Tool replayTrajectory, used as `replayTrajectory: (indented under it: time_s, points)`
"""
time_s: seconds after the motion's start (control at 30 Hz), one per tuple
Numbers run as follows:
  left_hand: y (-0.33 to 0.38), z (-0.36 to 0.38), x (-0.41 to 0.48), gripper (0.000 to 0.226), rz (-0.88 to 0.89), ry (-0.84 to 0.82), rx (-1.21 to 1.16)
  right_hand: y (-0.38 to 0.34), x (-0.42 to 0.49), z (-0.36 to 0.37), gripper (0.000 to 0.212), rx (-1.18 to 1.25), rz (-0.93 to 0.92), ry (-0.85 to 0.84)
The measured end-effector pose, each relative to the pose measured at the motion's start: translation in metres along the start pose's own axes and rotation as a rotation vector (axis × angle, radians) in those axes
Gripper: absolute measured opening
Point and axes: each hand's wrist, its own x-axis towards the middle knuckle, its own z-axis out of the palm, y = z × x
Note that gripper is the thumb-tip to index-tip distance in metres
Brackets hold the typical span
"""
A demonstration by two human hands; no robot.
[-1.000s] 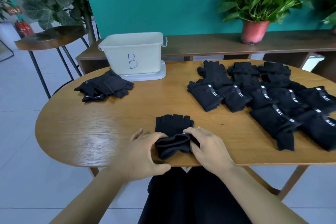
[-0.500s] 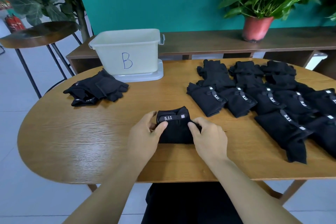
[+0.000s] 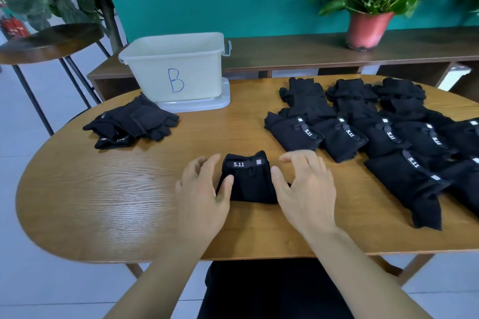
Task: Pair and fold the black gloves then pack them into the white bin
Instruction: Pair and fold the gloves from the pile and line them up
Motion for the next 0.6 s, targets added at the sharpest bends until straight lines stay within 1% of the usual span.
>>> replayTrajectory:
  time_s: [0.03,0.07,0.1,0.17,0.23,0.3,0.4,0.5,0.6]
  points:
    - [0.003,0.0,-0.003,0.043,0.077,0.014,0.039,-0.001,0.004,0.0,0.018,-0.034,-0.122,0.046]
    - [0.005,0.002,-0.006,0.041,0.148,0.019,0.084,-0.002,0.009,0.002,0.021,-0.075,-0.246,0.051]
    - [0.007,0.004,-0.009,0.041,0.204,0.005,0.139,-0.002,0.014,0.005,0.024,-0.12,-0.363,0.016]
    - [0.01,0.008,-0.015,0.044,0.252,-0.053,0.26,0.002,0.017,0.013,0.035,-0.24,-0.541,-0.141]
    - [0.009,0.013,-0.022,0.049,0.258,-0.086,0.339,0.01,0.012,0.022,0.042,-0.324,-0.614,-0.298]
    - [0.007,0.016,-0.027,0.052,0.271,-0.095,0.385,0.015,0.002,0.025,0.038,-0.341,-0.604,-0.346]
    - [0.008,0.023,-0.035,0.061,0.292,-0.132,0.416,0.016,-0.013,0.02,0.049,-0.352,-0.513,-0.347]
    - [0.015,0.028,-0.042,0.064,0.3,-0.219,0.417,0.021,-0.03,0.012,0.05,-0.391,-0.429,-0.311]
    - [0.028,0.034,-0.044,0.063,0.396,-0.287,0.364,0.034,-0.043,-0.002,0.05,-0.441,-0.329,-0.261]
